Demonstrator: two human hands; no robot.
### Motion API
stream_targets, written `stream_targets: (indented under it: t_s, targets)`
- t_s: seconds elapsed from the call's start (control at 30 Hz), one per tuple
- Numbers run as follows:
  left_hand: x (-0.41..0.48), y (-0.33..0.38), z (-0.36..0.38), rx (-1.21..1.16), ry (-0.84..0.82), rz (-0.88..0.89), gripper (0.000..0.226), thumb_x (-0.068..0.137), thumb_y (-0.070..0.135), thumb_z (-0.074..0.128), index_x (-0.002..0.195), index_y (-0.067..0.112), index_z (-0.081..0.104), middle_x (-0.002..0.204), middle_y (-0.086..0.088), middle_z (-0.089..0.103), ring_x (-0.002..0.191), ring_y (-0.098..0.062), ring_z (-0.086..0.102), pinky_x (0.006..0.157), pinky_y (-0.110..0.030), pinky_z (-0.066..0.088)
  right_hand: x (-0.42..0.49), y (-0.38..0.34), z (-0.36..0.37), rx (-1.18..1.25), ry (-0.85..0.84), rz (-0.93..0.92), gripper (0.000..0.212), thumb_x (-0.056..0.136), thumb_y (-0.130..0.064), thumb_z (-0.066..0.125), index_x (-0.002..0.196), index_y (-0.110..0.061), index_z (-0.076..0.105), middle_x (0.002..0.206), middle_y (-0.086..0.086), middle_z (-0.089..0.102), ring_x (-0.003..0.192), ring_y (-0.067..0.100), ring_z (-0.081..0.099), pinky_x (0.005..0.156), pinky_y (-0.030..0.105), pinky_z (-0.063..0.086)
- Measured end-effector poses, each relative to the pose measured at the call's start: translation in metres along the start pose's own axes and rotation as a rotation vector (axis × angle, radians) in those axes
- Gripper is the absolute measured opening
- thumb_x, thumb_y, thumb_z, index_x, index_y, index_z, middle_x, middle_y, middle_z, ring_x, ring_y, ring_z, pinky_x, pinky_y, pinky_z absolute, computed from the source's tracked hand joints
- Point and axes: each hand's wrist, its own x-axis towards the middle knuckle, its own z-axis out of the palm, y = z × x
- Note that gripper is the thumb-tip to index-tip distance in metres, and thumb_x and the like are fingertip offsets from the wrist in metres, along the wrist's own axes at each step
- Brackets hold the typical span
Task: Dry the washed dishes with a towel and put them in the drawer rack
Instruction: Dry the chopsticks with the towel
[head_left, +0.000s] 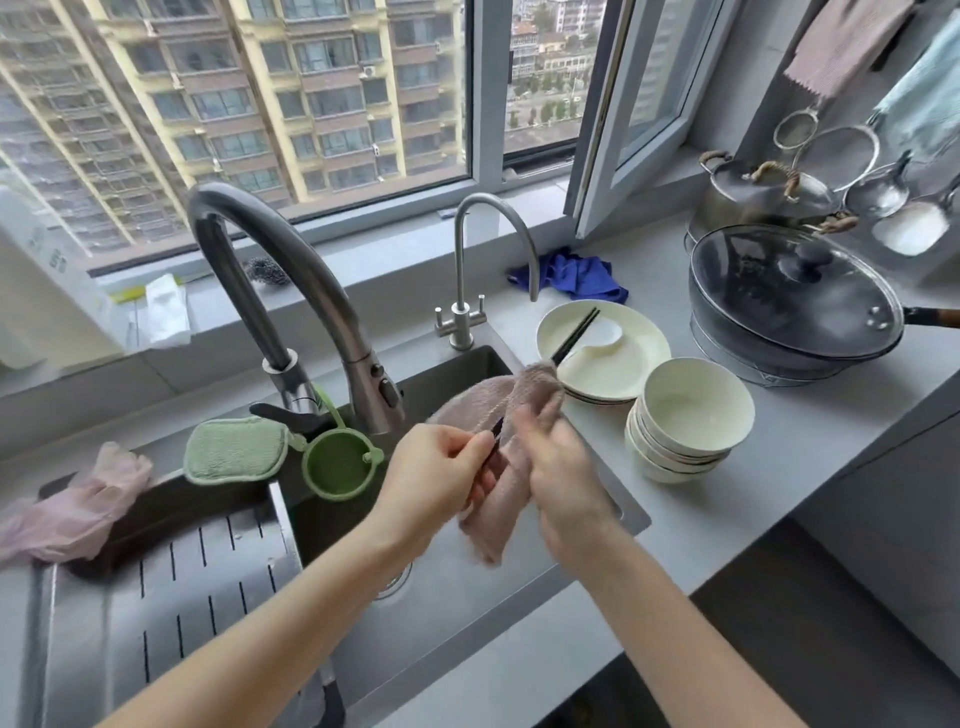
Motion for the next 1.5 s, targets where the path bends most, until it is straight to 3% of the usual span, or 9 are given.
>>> stream_targets:
  t_s: [0.23, 0.4, 0.5, 0.63, 0.83, 0.97, 1.07, 1.2, 1.5]
  targets:
    - [0.001, 0.004, -0.004, 0.391, -0.022, 0.047, 0.041, 0.092, 0.027, 0.055, 0.053, 0.015, 0.062, 0.048, 0.003, 0.057, 0.042, -0.008, 0.045, 0.045, -0.017, 0.037, 0.044, -0.005, -0.003, 0.219, 0.217, 0.004, 0.008, 0.094, 0.002, 0.049, 0.091, 0.007, 0.055, 0.061, 0.011, 0.064, 0.051, 0.02, 0.064, 0.049, 0.028, 0.054]
    - [-0.013, 0.002, -0.02, 0.178, -0.1, -0.012, 0.035, 0.092, 0.019, 0.056, 0.065, 0.002, 0.068, 0.046, 0.001, 0.056, 0.036, -0.007, 0.042, 0.04, -0.016, 0.035, 0.077, -0.041, -0.039, 0.246, 0.342, 0.003, 0.016, 0.091, 0.004, 0.053, 0.076, 0.0, 0.058, 0.076, 0.011, 0.06, 0.066, 0.022, 0.062, 0.07, 0.034, 0.056]
    - [-0.012, -0.003, -0.034, 0.043, -0.042, -0.025, 0.033, 0.09, 0.014, 0.06, 0.059, 0.006, 0.068, 0.046, -0.001, 0.058, 0.04, -0.011, 0.043, 0.04, -0.018, 0.036, 0.077, -0.065, -0.065, 0.273, 0.488, -0.101, 0.021, 0.093, -0.002, 0.055, 0.072, -0.005, 0.055, 0.063, 0.005, 0.06, 0.045, 0.012, 0.06, 0.046, 0.025, 0.053]
    - [-0.003, -0.002, -0.025, -0.155, 0.064, -0.045, 0.026, 0.088, 0.008, 0.063, 0.064, 0.003, 0.072, 0.051, -0.007, 0.061, 0.042, -0.011, 0.049, 0.041, -0.017, 0.042, 0.039, -0.054, -0.043, 0.108, 0.21, 0.041, 0.018, 0.098, -0.024, 0.049, 0.098, -0.01, 0.06, 0.077, 0.01, 0.068, 0.065, 0.027, 0.066, 0.07, 0.048, 0.055]
    - [-0.001, 0.01, 0.016, 0.029, 0.032, 0.037, 0.032, 0.086, 0.019, 0.065, 0.066, -0.005, 0.07, 0.038, 0.003, 0.051, 0.034, -0.004, 0.044, 0.041, -0.016, 0.037, 0.027, -0.023, -0.004, -0.041, 0.05, -0.093, 0.019, 0.097, -0.006, 0.047, 0.081, -0.003, 0.056, 0.066, 0.015, 0.055, 0.061, 0.024, 0.049, 0.059, 0.032, 0.041]
    - [-0.002, 0.022, -0.007, 0.299, -0.217, 0.011, 0.045, 0.087, 0.045, 0.059, 0.069, 0.006, 0.074, 0.06, -0.003, 0.071, 0.054, -0.015, 0.067, 0.062, -0.027, 0.059, 0.029, -0.035, -0.021, -0.165, 0.041, -0.121, 0.017, 0.098, -0.005, 0.047, 0.082, -0.004, 0.053, 0.055, 0.009, 0.051, 0.047, 0.018, 0.05, 0.05, 0.032, 0.042]
    - [0.013, 0.045, -0.024, 0.451, 0.049, 0.235, 0.051, 0.092, 0.048, 0.049, 0.071, 0.007, 0.071, 0.065, -0.005, 0.071, 0.067, -0.021, 0.069, 0.071, -0.033, 0.054, 0.022, -0.047, -0.037, -0.349, -0.129, -0.104, 0.011, 0.096, -0.005, 0.049, 0.091, -0.005, 0.058, 0.064, 0.007, 0.059, 0.056, 0.015, 0.058, 0.054, 0.03, 0.047]
    - [0.051, 0.07, -0.013, -0.033, -0.015, 0.228, 0.029, 0.095, 0.032, 0.053, 0.102, 0.009, 0.069, 0.093, 0.002, 0.07, 0.091, -0.013, 0.066, 0.086, -0.03, 0.052, 0.009, -0.054, -0.031, -0.478, -0.349, -0.117, 0.012, 0.094, -0.004, 0.053, 0.099, -0.009, 0.063, 0.085, 0.005, 0.068, 0.082, 0.015, 0.065, 0.074, 0.026, 0.05]
    - [0.064, 0.094, -0.013, -0.631, 0.156, 0.142, 0.013, 0.09, 0.006, 0.059, 0.083, -0.003, 0.065, 0.062, -0.009, 0.067, 0.056, -0.019, 0.067, 0.067, -0.031, 0.06, -0.015, -0.065, -0.057, -0.461, -0.377, -0.099, 0.018, 0.094, -0.005, 0.053, 0.106, -0.009, 0.065, 0.095, 0.003, 0.071, 0.093, 0.013, 0.067, 0.08, 0.021, 0.052]
